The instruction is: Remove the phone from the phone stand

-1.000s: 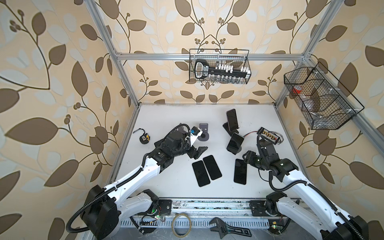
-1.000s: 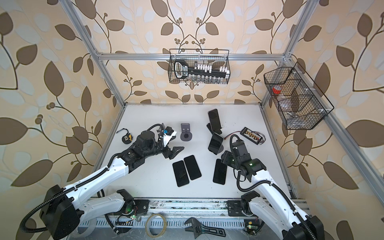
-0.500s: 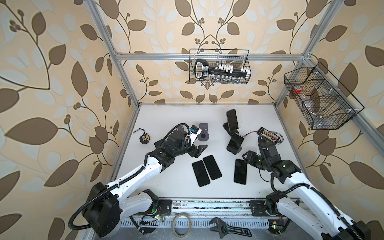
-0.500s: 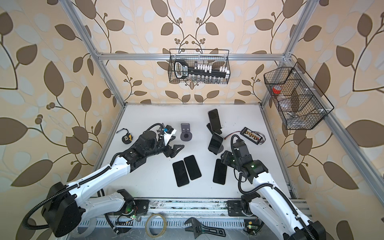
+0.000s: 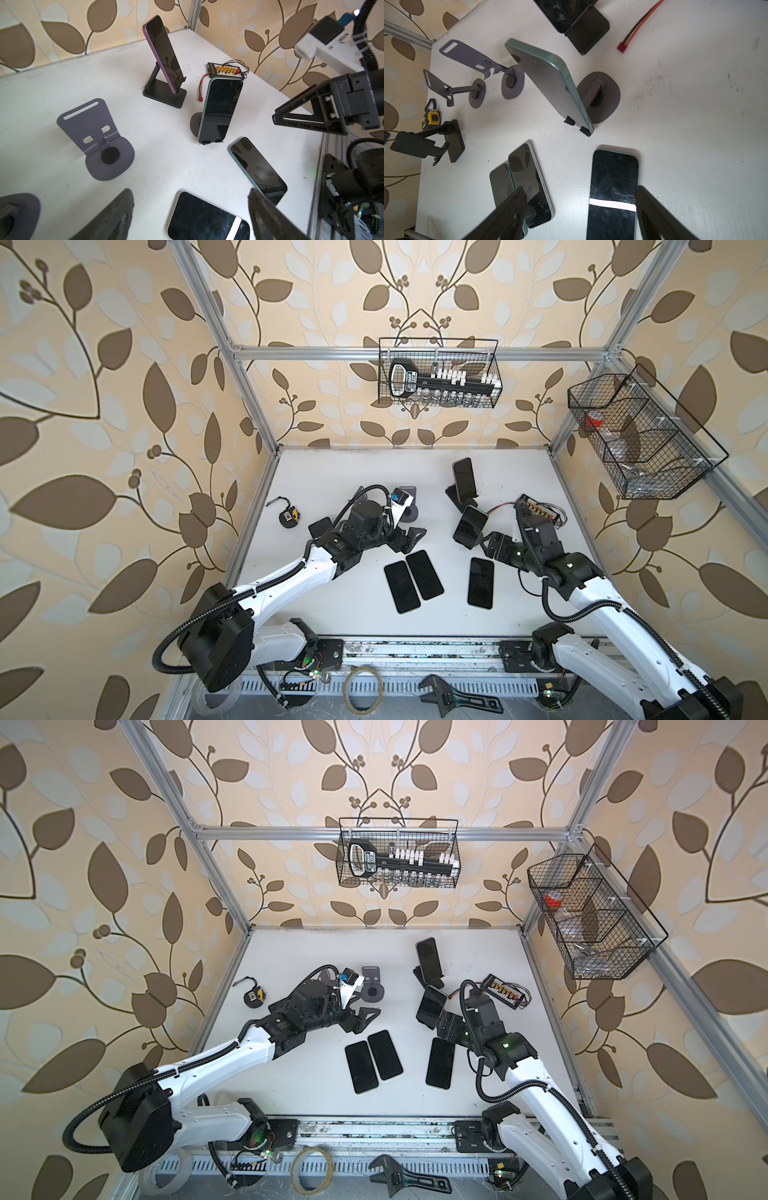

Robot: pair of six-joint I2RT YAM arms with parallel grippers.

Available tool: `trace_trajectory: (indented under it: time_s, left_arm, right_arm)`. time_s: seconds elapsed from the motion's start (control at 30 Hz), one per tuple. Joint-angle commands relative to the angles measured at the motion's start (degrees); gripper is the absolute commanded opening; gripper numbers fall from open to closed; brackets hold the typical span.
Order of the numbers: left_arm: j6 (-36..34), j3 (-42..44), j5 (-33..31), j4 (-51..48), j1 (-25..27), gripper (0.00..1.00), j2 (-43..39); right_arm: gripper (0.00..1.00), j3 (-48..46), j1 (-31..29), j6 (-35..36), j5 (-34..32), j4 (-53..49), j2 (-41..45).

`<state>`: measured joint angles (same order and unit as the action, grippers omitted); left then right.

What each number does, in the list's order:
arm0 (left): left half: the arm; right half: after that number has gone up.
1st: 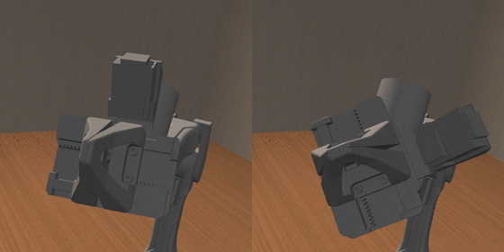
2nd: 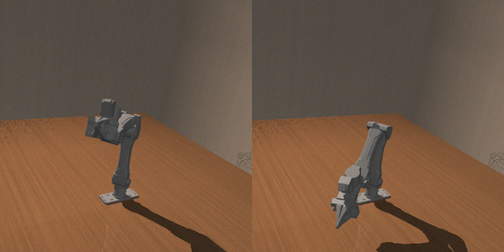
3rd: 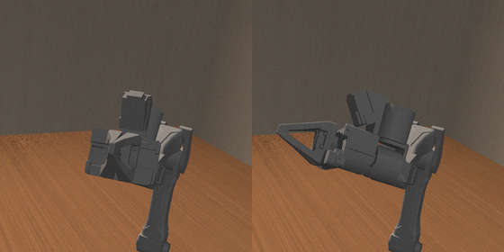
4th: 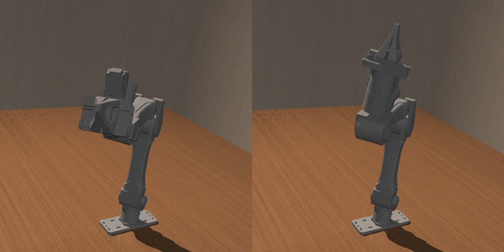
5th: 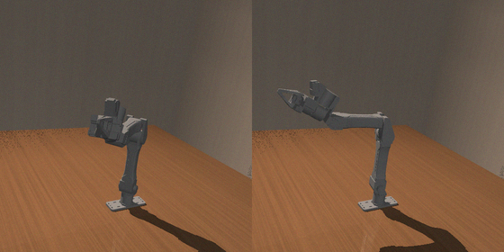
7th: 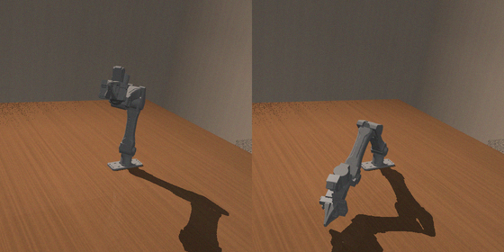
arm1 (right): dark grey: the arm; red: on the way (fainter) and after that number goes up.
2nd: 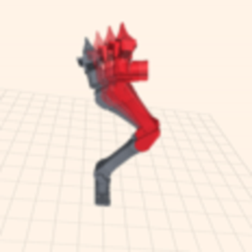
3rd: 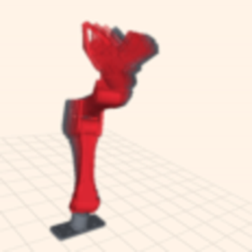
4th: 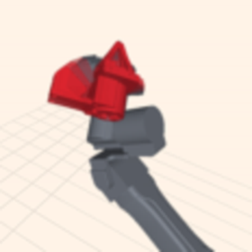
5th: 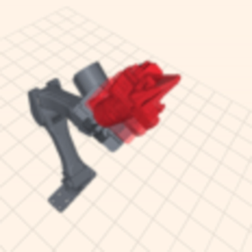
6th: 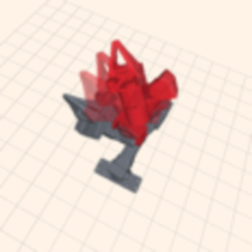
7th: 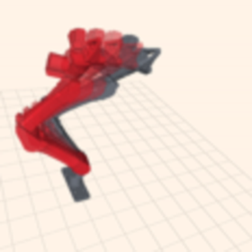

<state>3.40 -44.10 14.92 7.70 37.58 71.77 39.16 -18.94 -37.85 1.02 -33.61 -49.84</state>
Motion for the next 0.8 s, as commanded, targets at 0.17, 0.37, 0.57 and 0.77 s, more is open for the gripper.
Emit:
trace_trajectory:
  time_s: [0.17, 0.37, 0.57, 0.77]
  left_arm:
    - [1.70, -3.18, -1.77, 6.73, 1.83, 0.89, 3.54]
    - [1.47, -3.35, -3.20, 9.66, 3.44, 0.99, 5.49]
    - [0.18, -4.45, -3.94, 11.57, 5.47, 0.99, 8.22]
    - [-2.58, -6.25, -5.09, 13.56, 8.70, 0.99, 12.77]
  right_arm:
    - [0.96, 3.99, 0.09, 0.71, -1.63, 0.78, -0.49]
    - [0.99, 5.75, 0.05, 1.02, -3.25, -0.22, -1.01]
    - [1.00, 6.94, 0.21, 1.77, -5.21, -2.71, -0.88]
    - [0.99, 7.56, 0.32, 3.07, -8.15, -3.97, 2.93]
